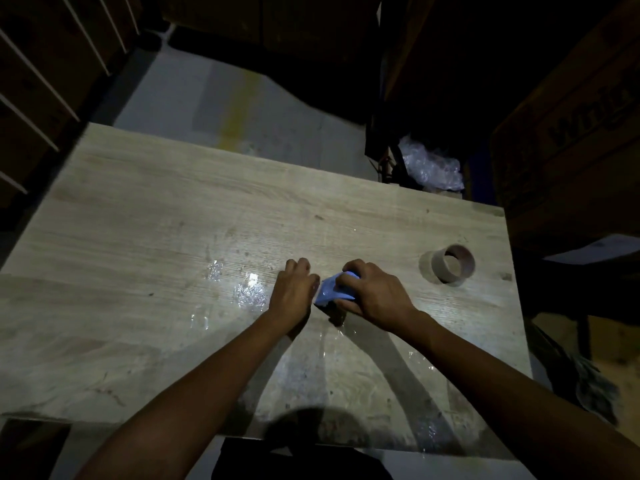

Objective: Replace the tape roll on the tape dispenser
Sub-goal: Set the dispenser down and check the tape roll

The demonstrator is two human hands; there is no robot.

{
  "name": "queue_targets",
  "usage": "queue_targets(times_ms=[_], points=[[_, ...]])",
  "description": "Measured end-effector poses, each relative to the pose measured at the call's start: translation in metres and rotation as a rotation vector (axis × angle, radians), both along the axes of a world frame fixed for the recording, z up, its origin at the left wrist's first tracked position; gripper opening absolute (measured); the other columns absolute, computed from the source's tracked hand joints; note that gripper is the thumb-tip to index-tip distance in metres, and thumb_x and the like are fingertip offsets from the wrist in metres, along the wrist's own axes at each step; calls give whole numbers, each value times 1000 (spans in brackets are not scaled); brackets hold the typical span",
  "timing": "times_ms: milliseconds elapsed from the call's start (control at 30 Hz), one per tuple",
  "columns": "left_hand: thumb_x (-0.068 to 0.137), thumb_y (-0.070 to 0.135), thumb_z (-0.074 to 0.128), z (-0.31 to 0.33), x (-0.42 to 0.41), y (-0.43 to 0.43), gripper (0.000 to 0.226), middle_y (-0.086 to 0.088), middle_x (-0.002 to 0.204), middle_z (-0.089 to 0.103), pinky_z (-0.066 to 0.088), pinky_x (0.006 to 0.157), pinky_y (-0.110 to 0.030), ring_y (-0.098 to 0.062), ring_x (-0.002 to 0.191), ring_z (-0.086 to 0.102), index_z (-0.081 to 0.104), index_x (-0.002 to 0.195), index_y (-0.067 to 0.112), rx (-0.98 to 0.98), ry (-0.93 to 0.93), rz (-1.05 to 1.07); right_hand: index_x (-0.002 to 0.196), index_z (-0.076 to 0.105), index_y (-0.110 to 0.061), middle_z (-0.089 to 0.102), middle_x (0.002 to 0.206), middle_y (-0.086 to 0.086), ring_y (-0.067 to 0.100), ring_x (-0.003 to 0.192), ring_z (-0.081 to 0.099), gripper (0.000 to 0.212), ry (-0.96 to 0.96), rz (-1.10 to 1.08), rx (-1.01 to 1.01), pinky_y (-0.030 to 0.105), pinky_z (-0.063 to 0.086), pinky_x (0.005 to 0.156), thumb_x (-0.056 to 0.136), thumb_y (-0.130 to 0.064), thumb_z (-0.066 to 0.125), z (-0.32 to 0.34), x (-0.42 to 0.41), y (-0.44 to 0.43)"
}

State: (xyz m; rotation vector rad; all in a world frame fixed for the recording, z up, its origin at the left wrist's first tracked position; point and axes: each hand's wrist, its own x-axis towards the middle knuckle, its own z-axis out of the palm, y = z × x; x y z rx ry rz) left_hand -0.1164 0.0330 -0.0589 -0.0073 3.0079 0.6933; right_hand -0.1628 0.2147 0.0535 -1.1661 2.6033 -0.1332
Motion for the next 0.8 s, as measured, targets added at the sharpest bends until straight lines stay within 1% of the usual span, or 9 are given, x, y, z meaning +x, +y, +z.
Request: queue_targets(times_ms=[67, 133, 200, 267, 367, 500, 600, 700, 800], points=[[76, 13, 67, -3, 4, 0, 14, -7, 104, 64, 43, 72, -38, -31, 99, 57, 72, 89, 14, -89, 45, -148, 113, 64, -23, 58, 118, 8, 26, 89, 58, 44, 7, 29, 23, 28, 39, 60, 90, -56, 48, 1, -1, -3], [73, 13, 73, -11, 13, -2, 39, -11, 122, 68, 51, 88, -44, -38, 115, 61, 71, 112, 10, -121, 37, -262, 117, 64, -24, 56, 120, 9, 24, 92, 57, 47, 9, 49, 52, 31, 46, 62, 92, -57, 43, 2, -1, -6], [78, 17, 70, -22, 24, -10, 61, -12, 145, 55, 44, 107, -50, -37, 135, 50, 57, 137, 7, -172, -18, -314, 121, 63, -23, 55, 122, 10, 24, 95, 56, 44, 10, 69, 84, 34, 49, 66, 94, -54, 48, 3, -2, -10], [88, 23, 55, -26, 33, -17, 67, -10, 160, 36, 30, 117, -54, -36, 148, 31, 38, 150, 8, -187, -43, -336, 122, 62, -22, 54, 124, 11, 26, 96, 56, 44, 19, 93, 125, 34, 48, 66, 95, -54, 48, 5, -3, -16], [99, 37, 36, -27, 39, -18, 64, -8, 165, 21, 19, 121, -54, -31, 154, 14, 27, 155, 10, -185, -52, -344, 122, 61, -22, 54, 128, 11, 27, 102, 56, 50, 48, 124, 173, 32, 44, 67, 94, -59, 44, 10, -5, -28], [100, 51, 25, -25, 40, -16, 71, -7, 168, 7, 3, 123, -54, -27, 155, -6, 12, 159, 14, -243, -143, -381, 122, 62, -22, 53, 134, 9, 29, 110, 54, 49, 64, 175, 259, 38, 50, 73, 93, -59, 46, 18, -8, -50], [98, 53, 28, -20, 38, -15, 68, -8, 167, 16, 0, 123, -56, -28, 155, -3, 22, 157, 19, -163, -137, -383, 117, 66, -23, 57, 130, 8, 28, 109, 54, 45, 73, 216, 305, 37, 51, 70, 93, -56, 48, 20, -9, -70], [97, 54, 35, -15, 37, -18, 65, -6, 163, 29, -1, 123, -55, -28, 155, 5, 35, 153, 20, -59, -125, -366, 112, 69, -18, 62, 117, 8, 29, 106, 53, 39, 72, 243, 345, 33, 41, 64, 93, -48, 51, 25, -7, -89], [97, 58, 39, -11, 37, -19, 68, -6, 158, 40, -1, 123, -55, -27, 154, 13, 37, 152, 17, -76, -121, -364, 113, 69, -14, 64, 112, 8, 29, 105, 55, 37, 66, 270, 421, 34, 38, 65, 94, -43, 53, 32, -5, -107]])
